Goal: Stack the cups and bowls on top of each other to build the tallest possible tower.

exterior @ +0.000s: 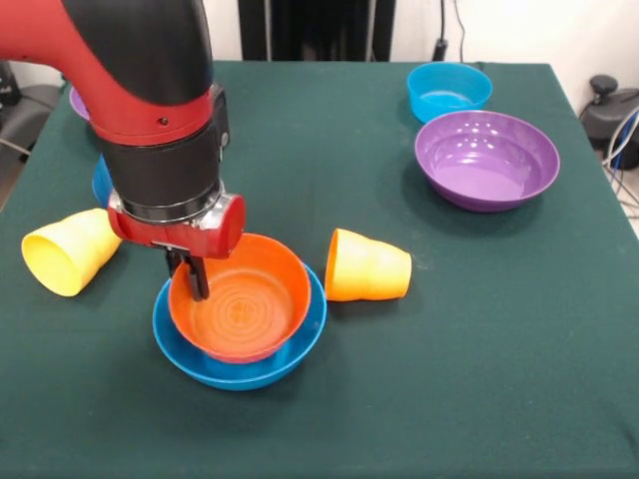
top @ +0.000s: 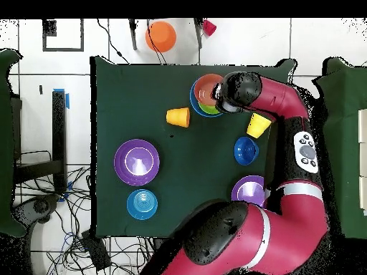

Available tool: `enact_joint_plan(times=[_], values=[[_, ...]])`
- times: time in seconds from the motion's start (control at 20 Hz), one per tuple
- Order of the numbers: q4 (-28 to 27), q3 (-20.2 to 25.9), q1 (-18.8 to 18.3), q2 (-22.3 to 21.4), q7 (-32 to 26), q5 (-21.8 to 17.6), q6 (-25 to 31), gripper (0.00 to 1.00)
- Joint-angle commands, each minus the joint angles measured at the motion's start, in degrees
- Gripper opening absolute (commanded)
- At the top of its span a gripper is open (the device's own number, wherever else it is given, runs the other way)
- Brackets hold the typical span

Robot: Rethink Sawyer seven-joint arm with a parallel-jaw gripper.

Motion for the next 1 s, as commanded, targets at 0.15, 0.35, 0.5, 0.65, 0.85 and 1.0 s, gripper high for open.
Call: enact_joint_plan(times=[0.15, 0.35, 0.5, 0.65, 0.85, 1.0], values=[[1.8, 0.9, 2.7, -1.4, -9.0, -5.0, 5.6, 0.00], [3.8, 0.5, 3.4, -1.6, -7.6, -4.9, 3.9, 0.00], [3.6, -1.3, 4.7, -1.9, -6.5, -6.0, 3.9, 0.00], [2.8, -3.0, 6.2, -1.7, -5.0, -6.2, 4.9, 0.00], [2.1, -5.9, 8.4, -1.7, -2.8, -7.0, 4.3, 0.00], [0.6, -6.4, 9.0, -1.2, -2.8, -6.7, 4.8, 0.00]])
